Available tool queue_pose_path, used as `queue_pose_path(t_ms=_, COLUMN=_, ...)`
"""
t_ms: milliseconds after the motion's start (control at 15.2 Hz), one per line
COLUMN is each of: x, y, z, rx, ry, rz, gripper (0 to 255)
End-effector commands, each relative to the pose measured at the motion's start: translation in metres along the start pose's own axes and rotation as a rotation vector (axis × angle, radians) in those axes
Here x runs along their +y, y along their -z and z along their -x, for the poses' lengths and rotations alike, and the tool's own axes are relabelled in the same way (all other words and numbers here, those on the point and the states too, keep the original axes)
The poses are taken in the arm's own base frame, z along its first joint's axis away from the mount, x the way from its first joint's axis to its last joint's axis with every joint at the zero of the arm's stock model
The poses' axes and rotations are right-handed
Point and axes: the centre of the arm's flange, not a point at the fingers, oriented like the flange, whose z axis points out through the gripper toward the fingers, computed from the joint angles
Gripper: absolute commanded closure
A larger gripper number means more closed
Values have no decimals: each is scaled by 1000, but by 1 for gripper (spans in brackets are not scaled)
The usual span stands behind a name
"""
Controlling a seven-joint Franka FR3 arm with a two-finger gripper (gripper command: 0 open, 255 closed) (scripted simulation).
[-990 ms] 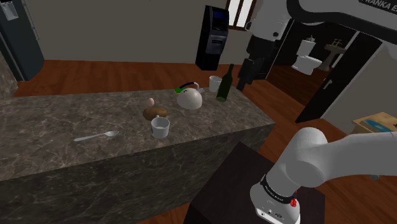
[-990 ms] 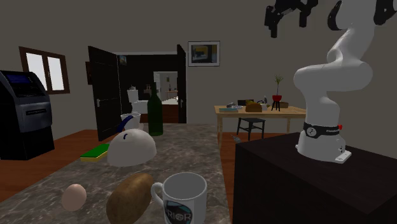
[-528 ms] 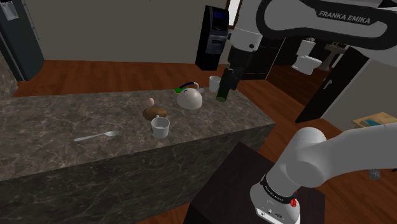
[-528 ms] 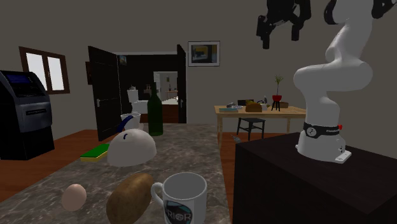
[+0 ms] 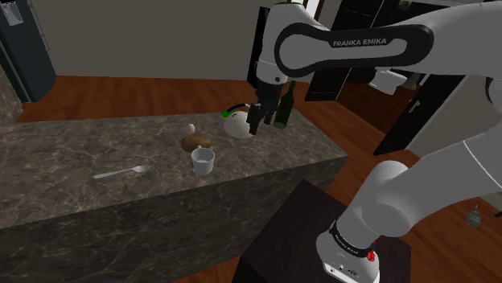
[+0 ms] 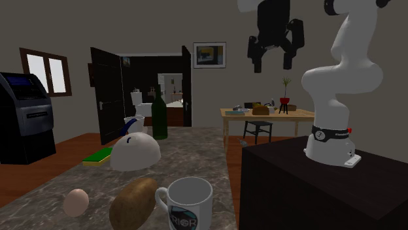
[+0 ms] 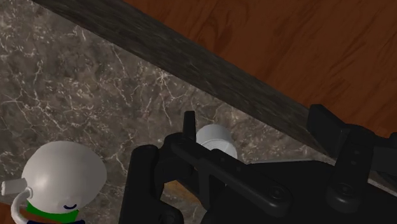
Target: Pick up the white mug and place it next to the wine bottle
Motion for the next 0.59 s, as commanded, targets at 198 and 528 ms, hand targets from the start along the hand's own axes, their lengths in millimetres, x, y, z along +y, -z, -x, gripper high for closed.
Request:
queue_pose_path(t_ms=198, x=-11, y=-47, z=-49, rx=-10, ry=16, rz=15, gripper=0)
queue_pose_path(t_ms=528, x=-21, y=-93, z=-97, rx=-21, ry=32, rz=30, gripper=0)
